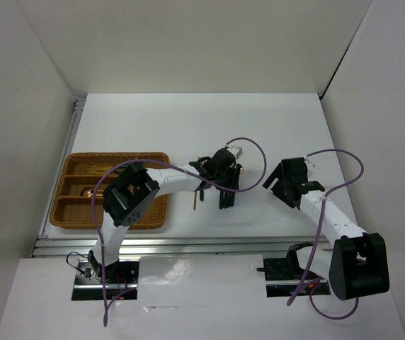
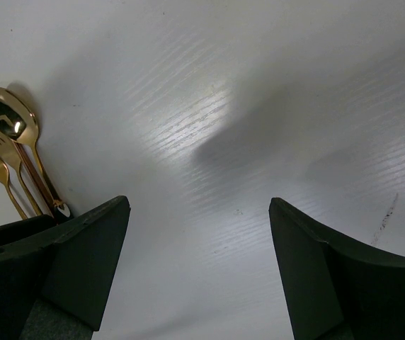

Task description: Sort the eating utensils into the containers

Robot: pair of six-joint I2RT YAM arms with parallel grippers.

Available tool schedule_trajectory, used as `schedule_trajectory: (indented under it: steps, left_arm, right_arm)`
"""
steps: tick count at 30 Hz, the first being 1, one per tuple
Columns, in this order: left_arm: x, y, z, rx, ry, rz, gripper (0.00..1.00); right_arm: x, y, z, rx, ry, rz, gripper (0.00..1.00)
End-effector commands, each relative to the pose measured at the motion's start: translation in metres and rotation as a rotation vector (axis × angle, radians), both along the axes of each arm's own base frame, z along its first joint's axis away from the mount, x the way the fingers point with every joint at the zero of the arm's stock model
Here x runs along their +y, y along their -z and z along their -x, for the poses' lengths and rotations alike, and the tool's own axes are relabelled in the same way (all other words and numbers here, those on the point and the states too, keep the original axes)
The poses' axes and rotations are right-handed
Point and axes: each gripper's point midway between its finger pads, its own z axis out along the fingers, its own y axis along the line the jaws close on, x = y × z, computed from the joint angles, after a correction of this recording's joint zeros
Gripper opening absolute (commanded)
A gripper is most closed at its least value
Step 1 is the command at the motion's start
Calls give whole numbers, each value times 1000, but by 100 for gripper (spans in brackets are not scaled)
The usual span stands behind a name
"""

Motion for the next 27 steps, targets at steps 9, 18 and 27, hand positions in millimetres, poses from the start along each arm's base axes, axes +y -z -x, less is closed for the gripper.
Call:
schedule_trajectory:
  steps: [9, 18, 27]
  left_arm:
    - [-13, 4, -11, 1, -19, -39, 45]
    - [1, 22, -14, 19, -80, -165, 44]
    - [3, 42, -1, -1, -95, -316, 36]
  right_arm:
    - [-3, -1, -2, -5, 12, 3, 87]
    - [-3, 0, -2, -4, 5, 9, 87]
    - [-1, 2, -4, -3, -1, 1, 87]
